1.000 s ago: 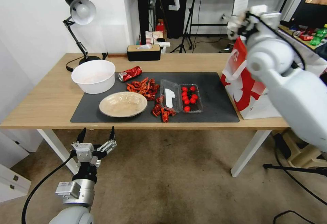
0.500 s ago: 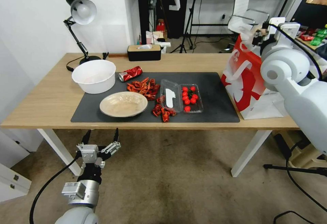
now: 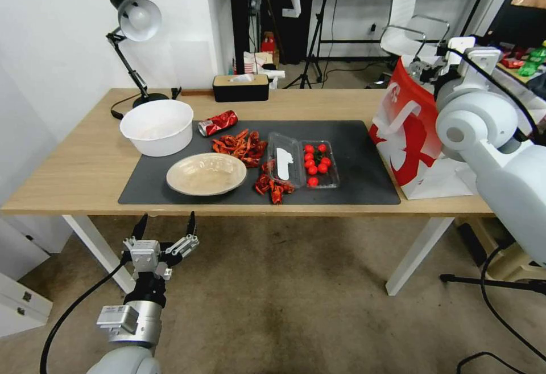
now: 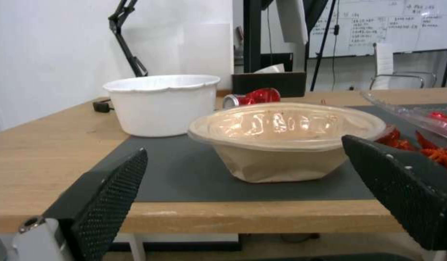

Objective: Pick up the trash from the table and place it into the takeout bag.

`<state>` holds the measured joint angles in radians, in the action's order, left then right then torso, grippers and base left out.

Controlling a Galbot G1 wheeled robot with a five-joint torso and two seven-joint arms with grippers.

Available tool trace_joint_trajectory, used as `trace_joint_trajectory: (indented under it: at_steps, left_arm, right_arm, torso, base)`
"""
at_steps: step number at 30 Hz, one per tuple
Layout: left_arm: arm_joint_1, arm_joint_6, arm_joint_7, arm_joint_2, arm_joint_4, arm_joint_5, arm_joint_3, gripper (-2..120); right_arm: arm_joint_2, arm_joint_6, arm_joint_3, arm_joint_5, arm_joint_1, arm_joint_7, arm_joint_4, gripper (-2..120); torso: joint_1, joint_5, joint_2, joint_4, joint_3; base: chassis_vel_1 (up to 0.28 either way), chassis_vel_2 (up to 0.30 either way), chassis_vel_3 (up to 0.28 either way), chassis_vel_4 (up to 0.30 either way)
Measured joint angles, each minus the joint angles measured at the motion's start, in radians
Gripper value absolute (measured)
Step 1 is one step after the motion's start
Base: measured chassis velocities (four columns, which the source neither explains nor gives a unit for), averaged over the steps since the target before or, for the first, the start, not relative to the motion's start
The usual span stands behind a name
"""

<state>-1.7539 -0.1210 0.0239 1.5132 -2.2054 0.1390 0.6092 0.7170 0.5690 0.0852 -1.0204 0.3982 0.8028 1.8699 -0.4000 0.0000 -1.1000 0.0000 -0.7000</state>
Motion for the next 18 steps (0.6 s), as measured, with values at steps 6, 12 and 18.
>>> trace_joint_trajectory:
  at_steps: [6, 12, 18]
  left_arm:
    - [-0.003, 0.0, 0.0, 0.001, -0.009, 0.0, 0.002, 100]
    - [-0.014, -0.001, 0.001, 0.006, -0.019, -0.001, 0.004, 100]
    - [-0.023, -0.004, 0.002, 0.008, -0.025, -0.001, 0.006, 100]
  right_arm:
    - [-0.027, -0.121, 0.061, 0.001, 0.08, -0.1, 0.073, 100]
    - [-0.037, -0.327, 0.168, 0.012, 0.287, -0.313, 0.203, 100]
    - [-0.019, -0.467, 0.22, 0.059, 0.457, -0.433, 0.263, 100]
  torso:
    - [0.0, 0.0, 0.0, -0.0001, 0.0]
    - [0.0, 0.0, 0.0, -0.0001, 0.0]
    - [0.0, 0.0001, 0.0, 0.0, 0.0]
  base:
    - [0.0, 0.0, 0.0, 0.0]
    - [0.0, 0.0, 0.0, 0.0]
    - [0.0, 0.0, 0.0, 0.0]
